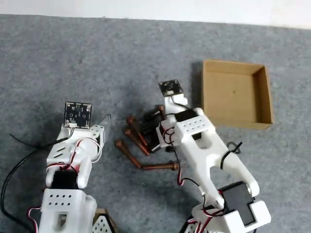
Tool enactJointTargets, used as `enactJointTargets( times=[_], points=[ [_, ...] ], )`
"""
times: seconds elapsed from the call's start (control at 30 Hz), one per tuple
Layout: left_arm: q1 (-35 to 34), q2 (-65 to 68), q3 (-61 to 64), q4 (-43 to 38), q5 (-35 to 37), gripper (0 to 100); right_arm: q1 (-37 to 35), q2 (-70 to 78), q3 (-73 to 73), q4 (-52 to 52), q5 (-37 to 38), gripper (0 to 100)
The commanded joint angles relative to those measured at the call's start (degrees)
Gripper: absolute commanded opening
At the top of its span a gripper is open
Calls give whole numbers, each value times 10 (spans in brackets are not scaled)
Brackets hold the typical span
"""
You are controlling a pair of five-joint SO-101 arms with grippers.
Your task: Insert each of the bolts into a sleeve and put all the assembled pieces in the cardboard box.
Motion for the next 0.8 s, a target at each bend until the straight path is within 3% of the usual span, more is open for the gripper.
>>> enactJointTargets(
  times=[0.0, 0.13, 0.6, 0.77],
  points=[
    [-4, 1, -7, -11, 4, 232, -7, -26, 20, -15, -6, 124],
    [-4, 1, -7, -11, 4, 232, -7, -26, 64, -71, -6, 124],
    [-4, 1, -7, -11, 4, 232, -5, -26, 79, -114, -5, 124],
    [-4, 1, -6, -10, 4, 232, -5, -26, 80, -123, 47, 124]
  ],
)
